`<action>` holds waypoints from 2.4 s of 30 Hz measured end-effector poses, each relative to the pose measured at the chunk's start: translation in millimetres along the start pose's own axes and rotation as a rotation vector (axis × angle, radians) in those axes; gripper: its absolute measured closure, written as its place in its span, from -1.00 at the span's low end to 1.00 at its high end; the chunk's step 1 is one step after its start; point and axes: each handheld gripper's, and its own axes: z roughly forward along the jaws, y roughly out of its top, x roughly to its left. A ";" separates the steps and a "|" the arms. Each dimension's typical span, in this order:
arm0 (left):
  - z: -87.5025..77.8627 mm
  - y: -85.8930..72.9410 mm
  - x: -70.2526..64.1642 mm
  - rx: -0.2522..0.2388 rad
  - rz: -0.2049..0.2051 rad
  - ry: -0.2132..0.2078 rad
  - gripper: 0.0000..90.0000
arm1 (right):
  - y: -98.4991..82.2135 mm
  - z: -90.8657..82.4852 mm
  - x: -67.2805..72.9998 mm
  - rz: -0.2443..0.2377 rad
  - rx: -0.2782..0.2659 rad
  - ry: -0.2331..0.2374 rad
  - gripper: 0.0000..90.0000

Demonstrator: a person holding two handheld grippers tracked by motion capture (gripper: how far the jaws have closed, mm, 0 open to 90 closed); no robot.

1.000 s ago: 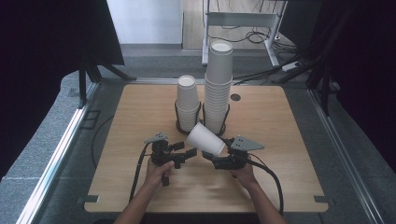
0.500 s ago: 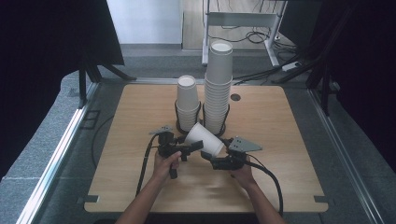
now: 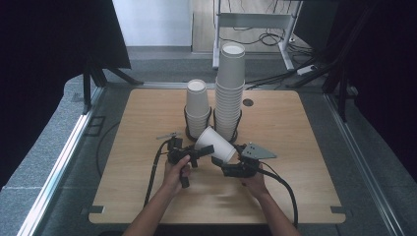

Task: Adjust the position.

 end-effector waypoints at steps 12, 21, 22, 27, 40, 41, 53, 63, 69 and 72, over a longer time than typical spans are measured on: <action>12.6 2.9 3.5 0.004 -0.033 -0.031 -1.00 | -3.5 8.7 6.5 -0.047 0.034 0.012 -0.50; 14.0 2.0 4.1 -0.020 -0.023 -0.051 -0.85 | -3.5 8.8 5.3 -0.052 0.049 0.012 -0.50; 14.0 2.0 4.3 -0.020 -0.021 -0.051 -0.84 | -3.3 8.7 5.3 -0.054 0.052 0.010 -0.50; 13.9 1.6 4.0 -0.022 -0.010 -0.050 -0.80 | -3.1 9.1 4.1 -0.057 0.061 0.017 -0.51; 10.1 -2.2 2.3 -0.053 0.052 -0.033 -0.71 | -4.4 11.0 3.7 -0.049 0.106 0.025 -0.61; 8.8 -1.9 1.7 -0.058 0.056 -0.031 -0.71 | -4.8 11.5 3.5 -0.046 0.112 0.019 -0.66; -6.3 1.6 -6.8 -0.088 0.156 0.028 -0.70 | -9.1 13.3 0.8 -0.014 0.177 0.008 -0.81; -19.3 5.6 -8.1 -0.120 0.195 0.052 -0.70 | -15.4 10.5 1.6 -0.023 0.228 -0.003 -0.85; -29.8 5.7 -4.5 -0.136 0.202 0.070 -0.70 | -17.0 7.2 3.7 -0.028 0.241 0.004 -0.85; -34.4 6.0 -3.3 -0.146 0.206 0.080 -0.70 | -17.4 6.3 5.5 -0.039 0.238 -0.001 -0.83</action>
